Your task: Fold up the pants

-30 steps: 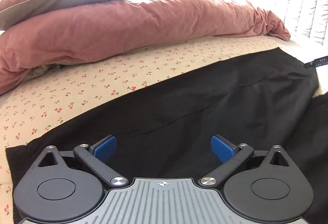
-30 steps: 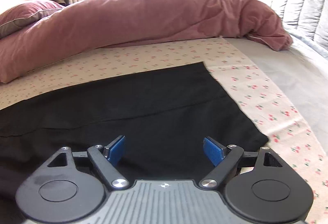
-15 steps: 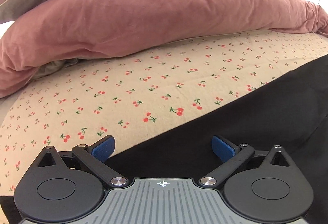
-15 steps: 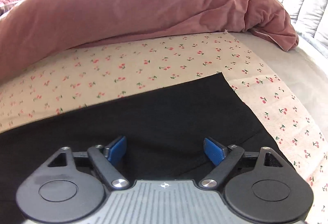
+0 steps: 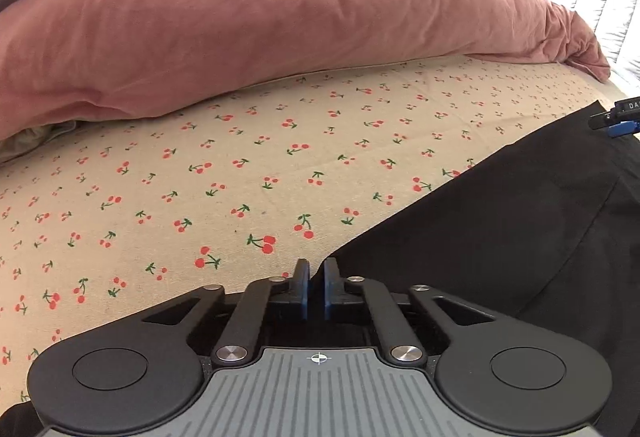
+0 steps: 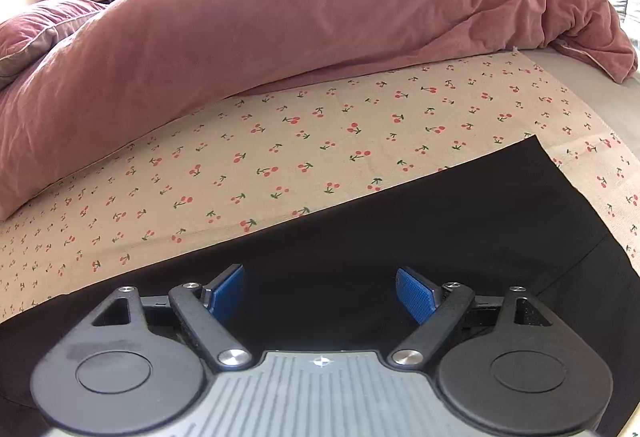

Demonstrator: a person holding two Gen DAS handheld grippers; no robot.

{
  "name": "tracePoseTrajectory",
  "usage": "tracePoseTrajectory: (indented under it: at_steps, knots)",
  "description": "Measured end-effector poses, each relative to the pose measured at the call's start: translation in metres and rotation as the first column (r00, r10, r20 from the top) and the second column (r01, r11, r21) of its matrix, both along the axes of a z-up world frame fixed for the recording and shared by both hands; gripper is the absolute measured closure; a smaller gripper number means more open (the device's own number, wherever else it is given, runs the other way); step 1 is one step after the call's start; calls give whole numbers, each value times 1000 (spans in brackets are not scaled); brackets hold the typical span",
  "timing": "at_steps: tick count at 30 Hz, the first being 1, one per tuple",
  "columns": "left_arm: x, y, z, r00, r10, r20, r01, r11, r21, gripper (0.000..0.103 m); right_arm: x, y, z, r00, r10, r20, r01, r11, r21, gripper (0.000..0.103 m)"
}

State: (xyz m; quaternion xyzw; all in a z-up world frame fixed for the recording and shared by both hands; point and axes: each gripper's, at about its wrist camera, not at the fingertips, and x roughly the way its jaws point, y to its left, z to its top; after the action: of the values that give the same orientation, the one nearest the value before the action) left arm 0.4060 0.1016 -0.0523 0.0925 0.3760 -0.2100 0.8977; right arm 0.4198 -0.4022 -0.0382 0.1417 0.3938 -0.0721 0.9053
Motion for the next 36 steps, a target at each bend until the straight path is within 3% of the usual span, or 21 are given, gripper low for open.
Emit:
tracePoseTrajectory:
  at_steps: [3,12,18,22,24,25,26,30,36]
  knots:
    - [-17,-2,9,998,-6,54,7,1000,-10,103,-3,3,2,1000,-13,2,13,999,47,19]
    - [-81,4,39,993,-51,108,61,994,-96,103,-14,-2,5,998,-54,23,47,973,224,19]
    - [-108,-1,43,991,-79,110,90,992,-93,103,-13,-4,-4,993,-106,45,83,929,362,22]
    - [-114,-4,39,992,-73,100,82,993,-89,103,-8,-4,-18,983,-175,53,136,894,427,44]
    - [-116,-5,38,993,-69,96,77,994,-83,103,-6,-2,-21,978,-196,73,146,889,434,64]
    - [-118,-5,38,993,-67,94,75,994,-83,103,-6,-2,-22,978,-198,71,148,886,439,90]
    - [-118,-5,38,994,-65,93,72,994,-82,103,-6,-1,-24,977,-204,59,159,884,439,99]
    - [-127,-6,42,995,-39,92,46,996,-80,103,-25,2,-12,976,-199,87,148,904,401,102]
    - [-153,-2,56,996,24,80,-15,993,-113,103,-84,1,35,973,-142,184,72,936,346,102]
